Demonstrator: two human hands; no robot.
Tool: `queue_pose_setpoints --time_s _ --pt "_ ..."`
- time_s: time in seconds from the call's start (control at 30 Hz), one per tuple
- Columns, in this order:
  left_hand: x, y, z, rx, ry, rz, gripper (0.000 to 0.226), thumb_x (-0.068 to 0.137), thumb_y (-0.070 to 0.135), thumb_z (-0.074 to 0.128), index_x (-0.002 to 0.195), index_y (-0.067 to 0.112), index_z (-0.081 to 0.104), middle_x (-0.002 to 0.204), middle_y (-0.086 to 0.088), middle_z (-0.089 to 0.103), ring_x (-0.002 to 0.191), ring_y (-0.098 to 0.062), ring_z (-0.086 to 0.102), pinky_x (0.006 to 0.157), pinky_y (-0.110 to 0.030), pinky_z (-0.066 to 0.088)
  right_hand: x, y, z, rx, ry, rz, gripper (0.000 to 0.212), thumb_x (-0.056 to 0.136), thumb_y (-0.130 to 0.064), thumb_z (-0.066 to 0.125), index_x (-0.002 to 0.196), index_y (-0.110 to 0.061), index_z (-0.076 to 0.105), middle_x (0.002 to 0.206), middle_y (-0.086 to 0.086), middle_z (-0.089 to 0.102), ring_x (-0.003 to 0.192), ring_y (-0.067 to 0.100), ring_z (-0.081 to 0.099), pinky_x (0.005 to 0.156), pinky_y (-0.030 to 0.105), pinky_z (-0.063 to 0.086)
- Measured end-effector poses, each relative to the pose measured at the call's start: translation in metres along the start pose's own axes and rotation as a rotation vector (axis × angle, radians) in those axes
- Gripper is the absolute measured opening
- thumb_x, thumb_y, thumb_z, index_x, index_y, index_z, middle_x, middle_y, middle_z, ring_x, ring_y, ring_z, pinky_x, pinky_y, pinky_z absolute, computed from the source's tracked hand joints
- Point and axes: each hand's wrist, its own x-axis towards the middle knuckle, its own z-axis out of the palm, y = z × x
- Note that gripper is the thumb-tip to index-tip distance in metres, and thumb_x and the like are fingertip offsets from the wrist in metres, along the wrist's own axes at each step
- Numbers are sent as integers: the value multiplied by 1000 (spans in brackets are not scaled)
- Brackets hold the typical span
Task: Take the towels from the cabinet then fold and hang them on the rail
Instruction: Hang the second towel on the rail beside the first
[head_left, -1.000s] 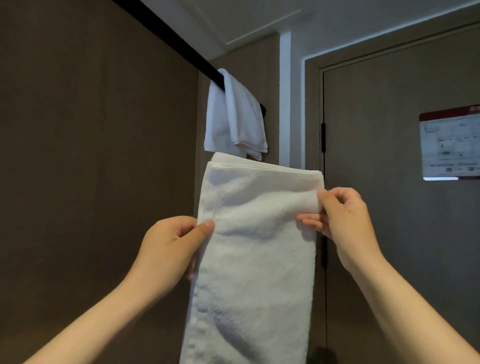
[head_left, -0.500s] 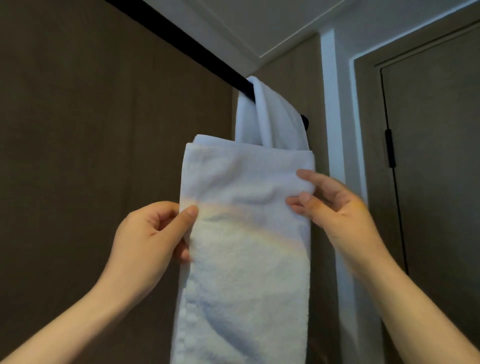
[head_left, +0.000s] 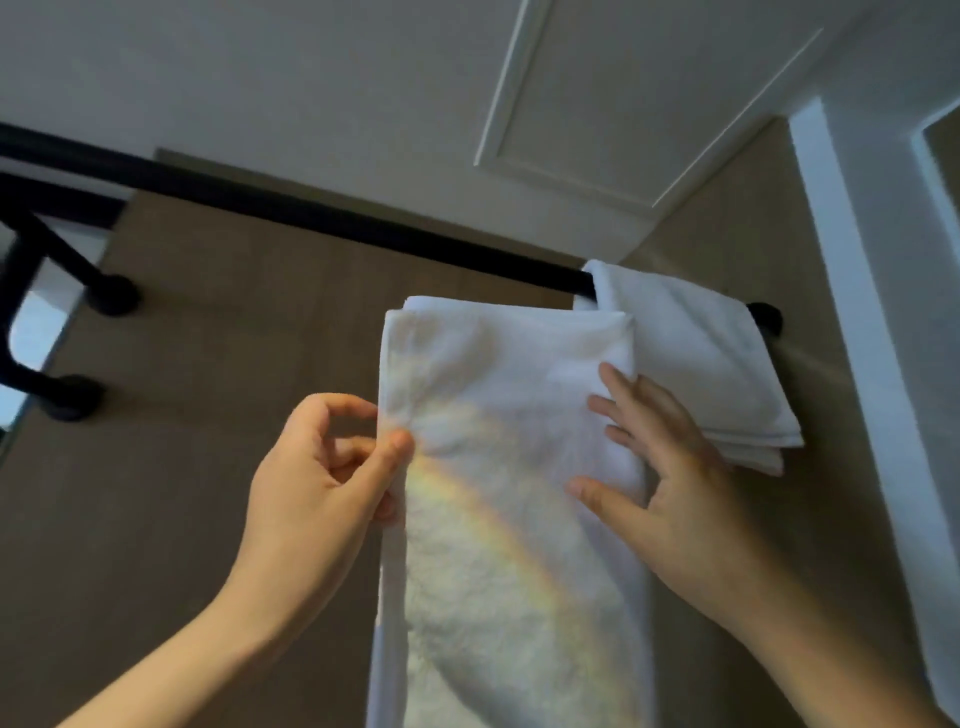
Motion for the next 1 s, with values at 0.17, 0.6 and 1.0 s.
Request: queue_pose_setpoints --time_s 0.17,0.6,1.0 --pt "28 20 0 148 -58 190 11 87 9 69 86 17 62 61 -6 63 47 -22 55 49 -27 48 20 -1 4 -67 27 -83 88 72 -59 61 136 -69 2 159 -17 16 141 5 32 112 33 37" --pt "102 44 -10 816 -232 639 50 77 30 79 122 12 66 101 -8 63 88 -33 61 77 -36 49 89 -5 1 -286 154 -149 92 85 -49 67 156 -26 13 161 -13 -3 137 10 18 97 15 22" --pt "181 58 21 929 -215 625 56 85 42 64 132 13 56 115 -16 54 109 -38 48 96 -41 37 172 -3 -21 -334 210 -143 90 85 -44 71 154 -14 21 163 5 1 141 23 32 98 18 27"
